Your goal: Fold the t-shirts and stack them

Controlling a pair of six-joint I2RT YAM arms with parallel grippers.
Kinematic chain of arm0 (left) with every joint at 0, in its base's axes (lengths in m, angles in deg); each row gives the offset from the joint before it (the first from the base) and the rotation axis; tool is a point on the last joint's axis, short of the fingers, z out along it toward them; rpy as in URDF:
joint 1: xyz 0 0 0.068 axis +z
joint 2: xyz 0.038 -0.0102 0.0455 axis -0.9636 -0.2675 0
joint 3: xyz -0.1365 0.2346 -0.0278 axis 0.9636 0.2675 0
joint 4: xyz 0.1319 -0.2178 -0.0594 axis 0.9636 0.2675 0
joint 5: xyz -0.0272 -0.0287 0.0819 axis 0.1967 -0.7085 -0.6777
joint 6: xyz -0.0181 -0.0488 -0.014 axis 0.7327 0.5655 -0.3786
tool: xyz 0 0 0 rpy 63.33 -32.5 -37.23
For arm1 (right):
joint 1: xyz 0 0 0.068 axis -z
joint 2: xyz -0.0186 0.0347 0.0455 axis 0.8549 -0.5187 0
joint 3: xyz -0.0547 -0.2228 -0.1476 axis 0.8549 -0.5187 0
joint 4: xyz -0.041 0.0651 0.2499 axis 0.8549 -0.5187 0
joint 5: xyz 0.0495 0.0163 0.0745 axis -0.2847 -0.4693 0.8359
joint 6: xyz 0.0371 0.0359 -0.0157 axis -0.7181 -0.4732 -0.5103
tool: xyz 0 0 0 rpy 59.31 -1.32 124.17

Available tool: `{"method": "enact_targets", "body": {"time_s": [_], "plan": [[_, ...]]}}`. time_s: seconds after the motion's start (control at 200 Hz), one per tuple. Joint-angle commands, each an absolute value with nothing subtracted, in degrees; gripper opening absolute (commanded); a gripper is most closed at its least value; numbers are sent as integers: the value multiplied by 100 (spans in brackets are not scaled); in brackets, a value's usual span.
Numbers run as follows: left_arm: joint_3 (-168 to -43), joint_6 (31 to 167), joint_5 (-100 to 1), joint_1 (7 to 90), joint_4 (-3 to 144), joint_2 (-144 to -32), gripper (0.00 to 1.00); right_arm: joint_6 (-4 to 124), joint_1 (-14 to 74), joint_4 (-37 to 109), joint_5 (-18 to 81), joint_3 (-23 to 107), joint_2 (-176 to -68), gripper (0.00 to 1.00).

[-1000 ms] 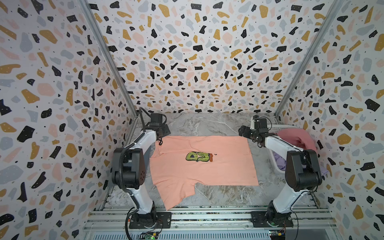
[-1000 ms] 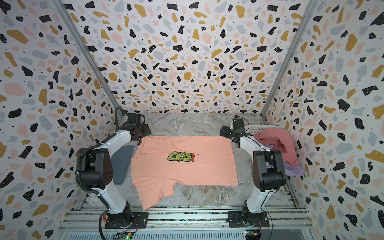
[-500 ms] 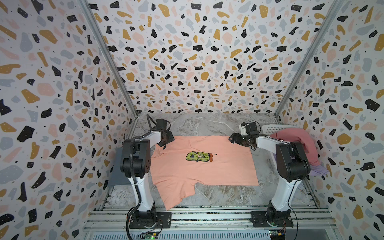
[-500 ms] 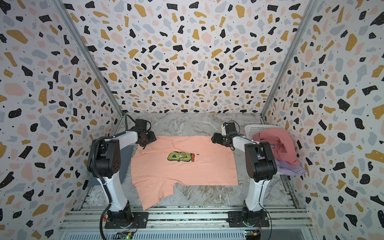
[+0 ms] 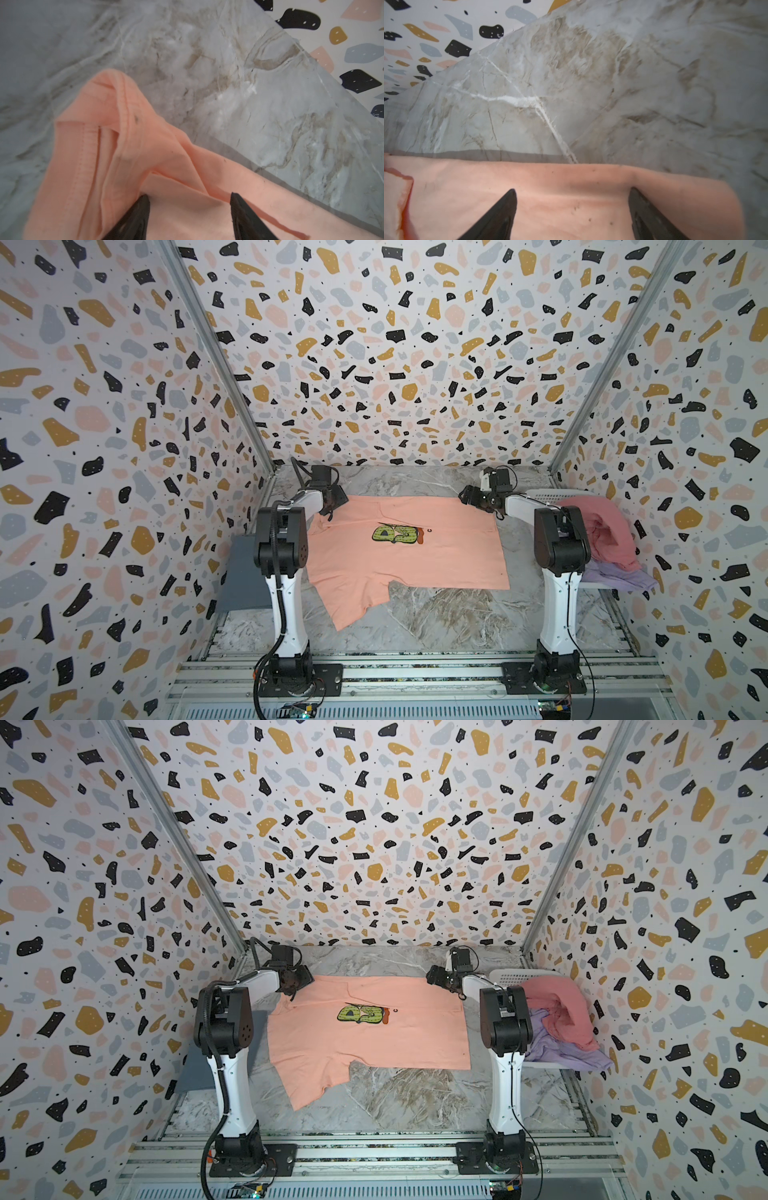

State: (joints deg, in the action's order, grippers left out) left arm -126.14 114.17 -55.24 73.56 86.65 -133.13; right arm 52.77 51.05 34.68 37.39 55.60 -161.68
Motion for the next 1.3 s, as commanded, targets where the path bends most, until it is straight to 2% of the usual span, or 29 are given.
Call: {"method": "enact_targets", "body": {"time_s": [0.0, 0.145, 0.31, 0.561, 0.866, 1.011, 1.136, 1.292], "plan": [[-12719, 11227, -5494, 7396, 8810, -13087, 62, 5372, 5144, 3273, 3778, 5695, -15908, 85], [-12594, 10913, -5607, 7396, 8833, -13001, 58, 5292, 5128, 3350, 3789, 5374, -15565, 84], [-13008, 10574, -5700, 7396, 9062, -13311, 54, 5259, 5124, 3342, 3762, 5092, -15306, 84], [-13276, 10575, -5534, 7387, 9065, -13596, 42, 5299, 5128, 3212, 3599, 4965, -15193, 84], [-13255, 10463, -5855, 7383, 9172, -13651, 40, 5276, 5124, 3206, 3560, 4962, -15186, 84], [-13223, 10486, -5875, 7386, 9200, -13683, 34, 5256, 5128, 3201, 3562, 4954, -15162, 83], [-13131, 10531, -5857, 7387, 9268, -13467, 36, 5292, 5128, 3045, 3578, 4923, -15043, 83], [-12602, 10654, -5796, 7387, 9228, -12595, 42, 5475, 5119, 2731, 3598, 4621, -14729, 83]]}}
